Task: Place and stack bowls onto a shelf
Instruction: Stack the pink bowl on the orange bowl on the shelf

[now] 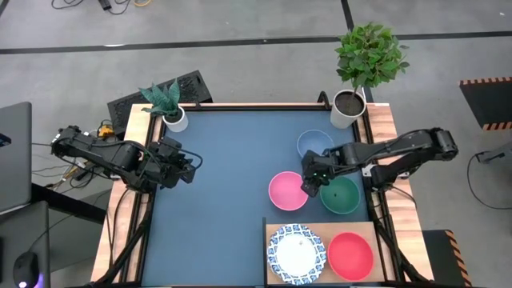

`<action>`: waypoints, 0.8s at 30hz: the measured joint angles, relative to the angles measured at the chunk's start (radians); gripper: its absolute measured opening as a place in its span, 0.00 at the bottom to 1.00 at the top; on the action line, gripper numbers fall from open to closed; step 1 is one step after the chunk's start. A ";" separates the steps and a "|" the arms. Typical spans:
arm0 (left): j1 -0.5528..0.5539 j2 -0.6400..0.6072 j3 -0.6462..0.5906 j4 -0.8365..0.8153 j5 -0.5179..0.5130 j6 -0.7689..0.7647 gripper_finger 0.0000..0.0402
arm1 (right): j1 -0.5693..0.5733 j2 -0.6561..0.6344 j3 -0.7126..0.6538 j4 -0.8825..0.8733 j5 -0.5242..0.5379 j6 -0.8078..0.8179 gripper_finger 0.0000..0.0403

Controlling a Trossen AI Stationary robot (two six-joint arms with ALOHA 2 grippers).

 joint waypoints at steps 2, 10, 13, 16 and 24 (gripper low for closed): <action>0.000 0.000 0.000 0.000 -0.001 0.000 0.37 | -0.003 0.000 -0.017 0.017 0.000 0.000 0.55; 0.000 0.000 0.000 0.000 -0.003 -0.003 0.37 | -0.009 0.000 -0.081 0.101 -0.017 0.003 0.55; 0.000 0.000 0.000 0.000 -0.003 -0.003 0.37 | -0.009 0.000 -0.105 0.142 -0.023 0.006 0.55; 0.000 0.000 0.000 0.000 -0.002 -0.003 0.37 | -0.009 0.000 -0.129 0.178 -0.027 0.015 0.55; 0.000 0.000 0.000 0.000 -0.002 -0.003 0.37 | -0.019 0.000 -0.145 0.198 -0.030 0.026 0.55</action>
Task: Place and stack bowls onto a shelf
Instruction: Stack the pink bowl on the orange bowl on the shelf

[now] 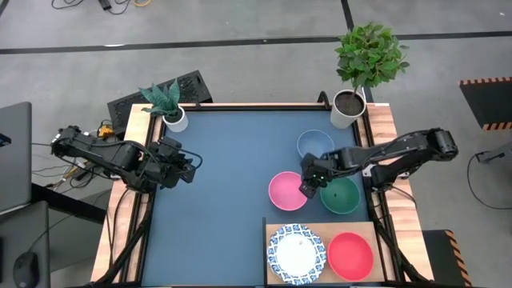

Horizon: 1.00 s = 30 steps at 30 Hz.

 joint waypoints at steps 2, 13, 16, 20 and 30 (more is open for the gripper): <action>0.000 0.000 0.000 0.000 0.000 0.001 0.37 | -0.004 0.000 0.000 0.011 0.000 -0.001 0.55; 0.000 0.000 0.000 -0.001 0.003 0.005 0.37 | -0.004 0.129 0.016 0.041 -0.023 -0.028 0.55; 0.000 0.000 0.000 -0.003 0.003 0.005 0.37 | -0.005 0.130 0.032 0.041 -0.022 -0.035 0.51; 0.000 0.000 0.000 -0.004 0.001 0.004 0.37 | -0.017 0.123 0.043 0.028 -0.019 -0.034 0.36; 0.000 0.000 0.000 -0.004 -0.002 0.004 0.37 | -0.080 0.121 0.051 0.003 -0.051 -0.027 0.09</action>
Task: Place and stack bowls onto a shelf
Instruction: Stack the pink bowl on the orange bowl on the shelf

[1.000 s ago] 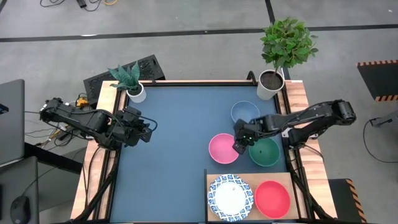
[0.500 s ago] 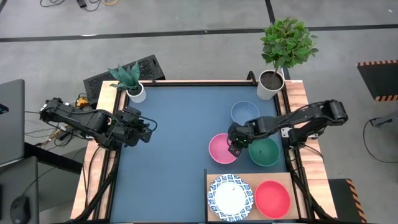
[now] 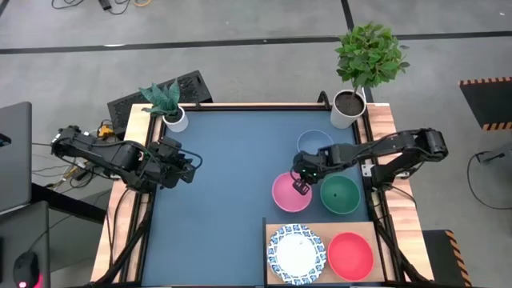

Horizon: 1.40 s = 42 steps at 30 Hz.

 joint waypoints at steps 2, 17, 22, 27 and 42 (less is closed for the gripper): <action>0.000 0.000 0.000 0.000 0.000 0.000 0.37 | -0.003 0.000 0.000 0.003 0.000 0.001 0.09; 0.000 0.000 0.000 -0.001 -0.001 0.003 0.37 | -0.038 -0.089 0.077 -0.044 0.000 -0.011 0.06; 0.000 0.000 0.000 -0.001 0.001 0.003 0.37 | -0.047 -0.132 0.192 -0.171 -0.034 -0.053 0.06; 0.000 0.000 0.000 -0.001 0.005 0.003 0.37 | 0.029 -0.191 0.339 -0.343 -0.104 -0.046 0.06; 0.000 0.000 0.000 -0.003 -0.002 0.033 0.37 | 0.663 -0.319 0.527 -0.670 0.042 0.684 0.06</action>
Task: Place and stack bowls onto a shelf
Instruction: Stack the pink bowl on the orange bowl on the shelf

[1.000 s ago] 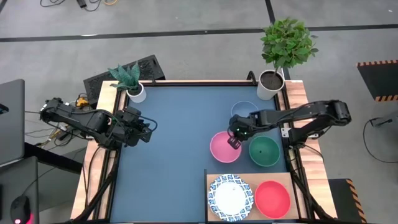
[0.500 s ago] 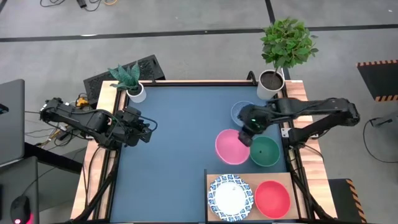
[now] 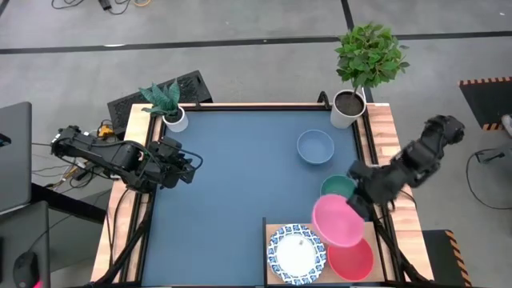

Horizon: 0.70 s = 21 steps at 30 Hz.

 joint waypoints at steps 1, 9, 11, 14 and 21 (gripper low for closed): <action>0.000 0.000 0.000 0.000 -0.003 0.000 0.37 | 0.043 0.007 0.000 -0.008 0.012 0.045 0.06; 0.000 0.000 0.000 0.001 -0.008 -0.012 0.37 | 0.316 0.101 0.000 -0.077 0.069 0.366 0.06; 0.000 0.000 0.000 0.001 -0.015 -0.012 0.37 | 0.375 0.129 0.000 -0.093 0.070 0.439 0.06; 0.000 0.000 0.000 0.001 -0.030 -0.012 0.37 | 0.454 0.172 0.000 -0.118 0.070 0.551 0.06; 0.010 0.000 0.000 0.001 -0.073 -0.013 0.37 | 0.570 0.261 0.000 -0.154 0.071 0.745 0.06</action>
